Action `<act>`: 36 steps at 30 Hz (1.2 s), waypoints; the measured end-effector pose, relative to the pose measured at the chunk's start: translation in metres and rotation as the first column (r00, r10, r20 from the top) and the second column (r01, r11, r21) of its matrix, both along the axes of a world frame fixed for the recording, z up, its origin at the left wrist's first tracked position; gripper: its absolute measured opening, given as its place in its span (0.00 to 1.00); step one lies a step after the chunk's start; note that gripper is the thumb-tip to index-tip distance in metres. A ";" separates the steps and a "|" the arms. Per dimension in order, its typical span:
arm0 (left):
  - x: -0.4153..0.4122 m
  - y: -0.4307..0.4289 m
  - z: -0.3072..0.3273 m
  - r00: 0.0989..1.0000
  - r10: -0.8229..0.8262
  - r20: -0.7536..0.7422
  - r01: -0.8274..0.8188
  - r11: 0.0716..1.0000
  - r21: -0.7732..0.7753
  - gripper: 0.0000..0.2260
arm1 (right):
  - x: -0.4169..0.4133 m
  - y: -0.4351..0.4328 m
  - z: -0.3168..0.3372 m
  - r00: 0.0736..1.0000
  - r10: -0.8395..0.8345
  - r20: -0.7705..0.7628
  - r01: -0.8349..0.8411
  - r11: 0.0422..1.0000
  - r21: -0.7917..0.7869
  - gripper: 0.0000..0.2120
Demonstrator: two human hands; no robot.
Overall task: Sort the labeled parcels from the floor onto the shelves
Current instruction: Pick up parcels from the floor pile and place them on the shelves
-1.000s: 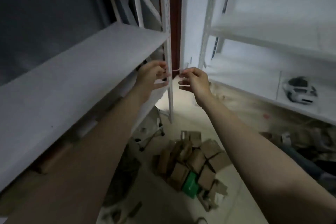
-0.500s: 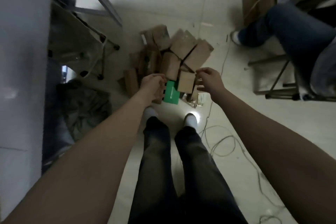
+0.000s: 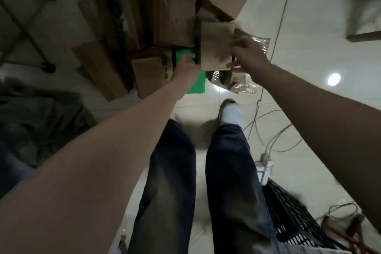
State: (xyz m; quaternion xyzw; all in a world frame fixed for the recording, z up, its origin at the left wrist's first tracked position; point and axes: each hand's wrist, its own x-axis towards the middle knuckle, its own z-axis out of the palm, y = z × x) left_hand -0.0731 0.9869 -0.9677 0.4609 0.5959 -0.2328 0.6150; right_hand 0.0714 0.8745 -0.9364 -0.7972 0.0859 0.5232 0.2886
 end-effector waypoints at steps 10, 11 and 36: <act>0.040 0.010 -0.024 0.967 0.251 0.042 -0.240 0.954 -0.181 0.19 | -0.010 0.023 -0.060 0.937 -0.347 0.035 0.342 0.935 0.096 0.17; 0.034 0.009 -0.017 0.954 0.298 0.026 -0.288 0.937 -0.198 0.20 | -0.013 0.024 -0.054 0.912 -0.411 0.011 0.408 0.908 0.095 0.14; 0.032 0.077 0.463 0.723 0.453 0.522 -0.636 0.731 0.246 0.10 | 0.040 0.082 0.426 0.978 -0.091 0.187 -0.046 0.782 0.622 0.06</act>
